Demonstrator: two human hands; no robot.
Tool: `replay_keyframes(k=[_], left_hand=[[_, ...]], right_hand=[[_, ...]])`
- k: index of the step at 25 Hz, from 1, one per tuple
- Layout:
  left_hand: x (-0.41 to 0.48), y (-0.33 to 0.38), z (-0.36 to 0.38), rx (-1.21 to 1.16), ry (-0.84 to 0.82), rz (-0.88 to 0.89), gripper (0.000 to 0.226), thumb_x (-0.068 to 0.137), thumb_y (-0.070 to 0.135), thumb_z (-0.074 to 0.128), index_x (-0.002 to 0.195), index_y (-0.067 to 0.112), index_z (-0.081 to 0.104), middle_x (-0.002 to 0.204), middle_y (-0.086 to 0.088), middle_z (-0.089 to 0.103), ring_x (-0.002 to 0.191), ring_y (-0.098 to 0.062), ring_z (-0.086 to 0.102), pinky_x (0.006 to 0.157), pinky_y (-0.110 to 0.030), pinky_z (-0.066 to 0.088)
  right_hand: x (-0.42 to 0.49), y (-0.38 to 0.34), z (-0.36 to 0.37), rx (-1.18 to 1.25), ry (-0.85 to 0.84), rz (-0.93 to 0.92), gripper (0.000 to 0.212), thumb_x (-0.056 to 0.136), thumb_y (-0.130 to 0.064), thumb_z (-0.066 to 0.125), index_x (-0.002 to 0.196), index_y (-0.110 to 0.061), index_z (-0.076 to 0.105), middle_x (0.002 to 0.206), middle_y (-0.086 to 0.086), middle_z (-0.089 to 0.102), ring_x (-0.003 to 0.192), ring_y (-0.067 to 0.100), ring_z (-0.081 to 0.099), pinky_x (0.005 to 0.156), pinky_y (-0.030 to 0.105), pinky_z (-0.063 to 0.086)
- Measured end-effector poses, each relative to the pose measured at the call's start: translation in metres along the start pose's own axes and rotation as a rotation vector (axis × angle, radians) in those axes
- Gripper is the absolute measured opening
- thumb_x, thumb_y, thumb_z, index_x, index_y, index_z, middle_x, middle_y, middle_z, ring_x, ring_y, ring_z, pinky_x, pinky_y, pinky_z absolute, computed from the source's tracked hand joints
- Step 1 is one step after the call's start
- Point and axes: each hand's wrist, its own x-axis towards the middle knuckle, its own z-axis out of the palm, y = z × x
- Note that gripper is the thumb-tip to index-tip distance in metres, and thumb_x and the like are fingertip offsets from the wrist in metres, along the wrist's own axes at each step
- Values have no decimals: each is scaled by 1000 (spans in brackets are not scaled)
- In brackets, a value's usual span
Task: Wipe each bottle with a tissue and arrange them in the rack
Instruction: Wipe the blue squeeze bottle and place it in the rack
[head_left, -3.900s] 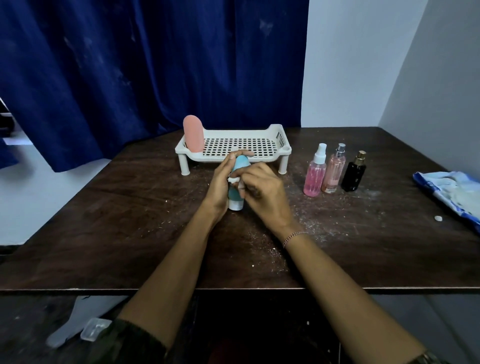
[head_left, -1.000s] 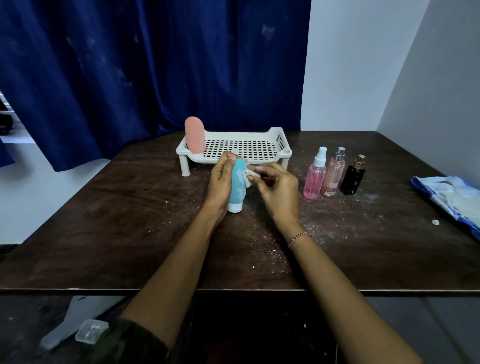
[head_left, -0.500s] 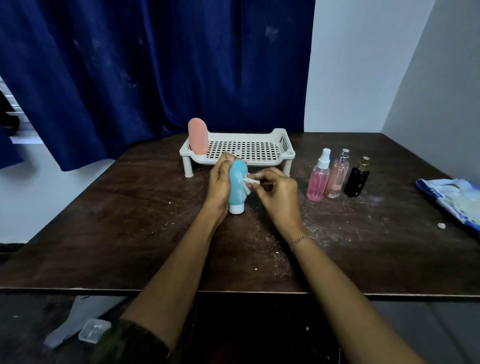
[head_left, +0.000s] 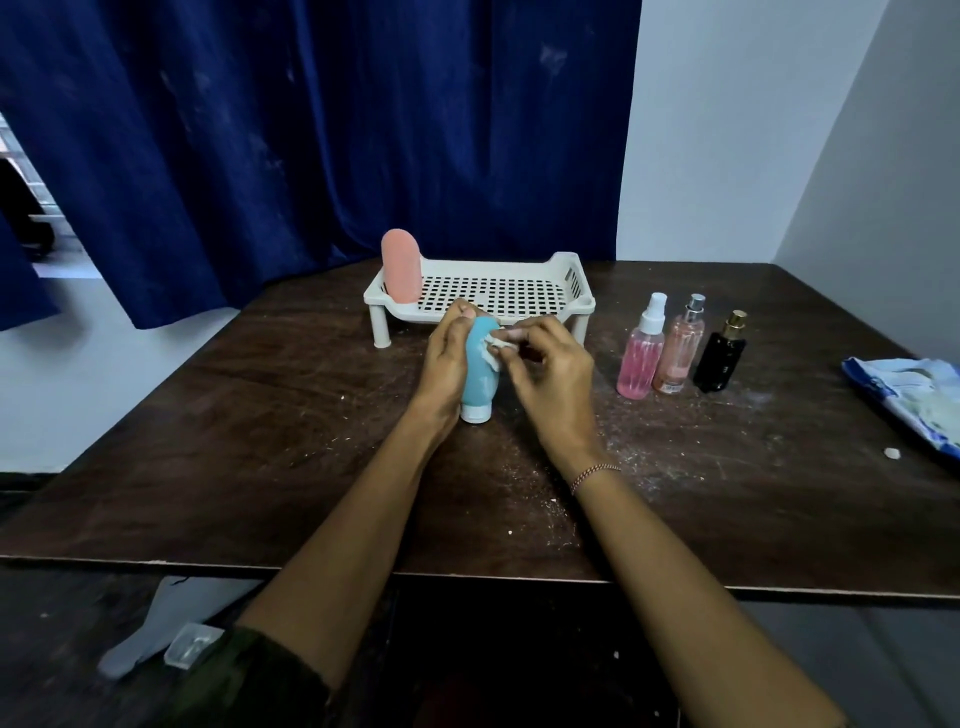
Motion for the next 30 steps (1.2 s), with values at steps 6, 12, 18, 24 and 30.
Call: replay_keyframes(k=[6,12,18,24,30], left_hand=[[4,-3,-6,-79,76,-97,20,84,38,45,83,19,50,93,-15,51,79,-20,52,65,-31,44],[-5,0,3,42,-63,-6,25,99,10,29,80,18,44,78,1,50,66,0,52,63,-18,43],[-4,3,1,-23,-58,-29,24,98,13,29,79,19,42,76,1,47,66,-5,48,59,-19,41],[4,-2,-2,-86,-9,-39,20,95,20,32,79,18,44,83,-13,51,70,-17,51,62,-27,44],[-1,0,0,-25,-92,-35,26,100,14,29,80,19,45,72,5,49,61,1,51,57,-16,43]], right_hand=[[-2,2,-2,4,-138,25,11,76,-2,72,87,-5,71,87,3,66,79,4,58,72,14,49],[-2,-8,-2,-70,24,-135,15,82,-9,66,92,1,68,90,10,63,86,18,58,77,24,49],[-5,-6,1,-18,-43,-91,13,79,-3,68,91,1,69,95,8,64,89,11,59,79,28,54],[-8,-4,-2,-65,-210,-117,14,78,-8,70,92,-3,71,91,5,65,84,12,61,74,32,56],[-7,-7,2,-85,-29,-102,21,84,-8,64,103,0,66,96,9,62,89,15,59,79,25,51]])
